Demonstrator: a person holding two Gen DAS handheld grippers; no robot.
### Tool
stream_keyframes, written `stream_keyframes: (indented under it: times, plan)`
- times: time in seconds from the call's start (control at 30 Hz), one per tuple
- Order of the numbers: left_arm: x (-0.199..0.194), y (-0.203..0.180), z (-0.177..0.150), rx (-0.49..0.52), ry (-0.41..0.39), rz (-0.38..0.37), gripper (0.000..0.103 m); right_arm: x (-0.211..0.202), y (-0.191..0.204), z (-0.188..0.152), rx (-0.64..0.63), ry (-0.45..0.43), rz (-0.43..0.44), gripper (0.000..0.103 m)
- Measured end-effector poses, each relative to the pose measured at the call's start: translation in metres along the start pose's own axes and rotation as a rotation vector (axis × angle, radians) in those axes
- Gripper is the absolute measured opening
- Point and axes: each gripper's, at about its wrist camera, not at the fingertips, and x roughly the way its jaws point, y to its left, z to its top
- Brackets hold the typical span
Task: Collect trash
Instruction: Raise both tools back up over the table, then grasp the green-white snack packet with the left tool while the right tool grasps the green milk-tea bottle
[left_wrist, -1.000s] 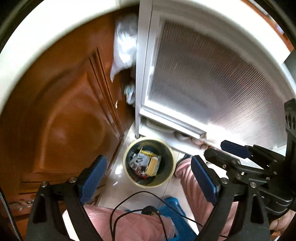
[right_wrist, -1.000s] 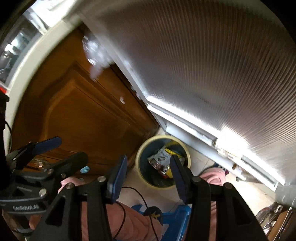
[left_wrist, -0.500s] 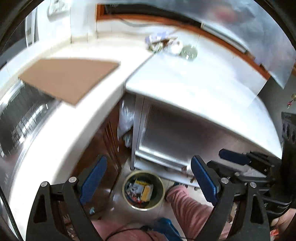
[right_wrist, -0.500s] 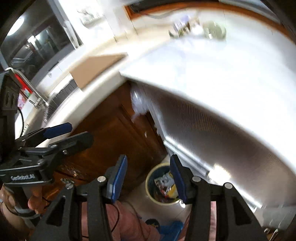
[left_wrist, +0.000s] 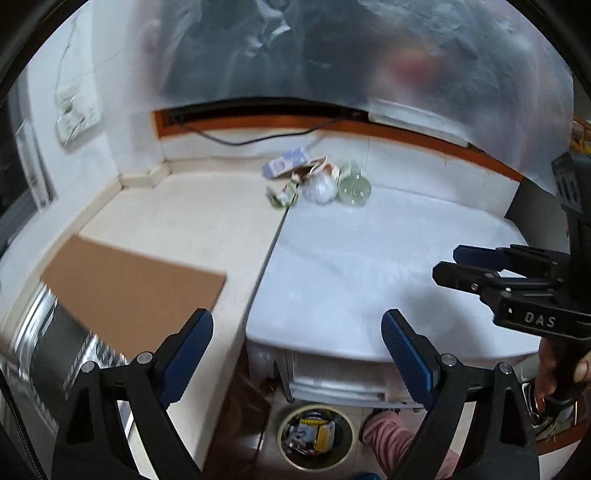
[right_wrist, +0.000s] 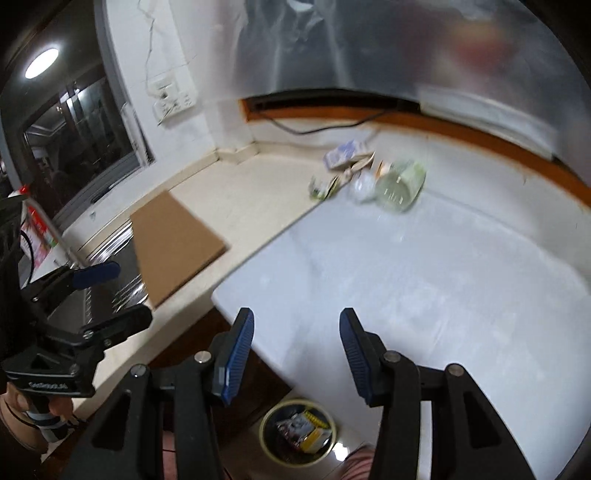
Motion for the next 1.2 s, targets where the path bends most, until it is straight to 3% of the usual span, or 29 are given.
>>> stream_keyframes:
  times: [0.2,0.3,0.57,0.83,1.2]
  plan:
    - [0.043,0.003,0.061,0.011,0.019,0.017,0.091,0.036,-0.038,0.054,0.099,0.016,0.000,0.049]
    - [0.082,0.008,0.087,-0.004,0.051,0.028,0.091,0.062,-0.066,0.083,0.159,0.015,-0.017,0.055]
    - [0.200,0.040,0.140,-0.176,0.141,0.015,0.091,0.136,-0.135,0.133,0.315,0.012,-0.066,0.059]
    - [0.276,0.051,0.160,-0.278,0.203,0.025,0.091,0.203,-0.168,0.147,0.454,0.057,-0.072,0.060]
    - [0.327,0.042,0.161,-0.306,0.256,0.035,0.091,0.225,-0.167,0.146,0.451,0.053,-0.086,0.064]
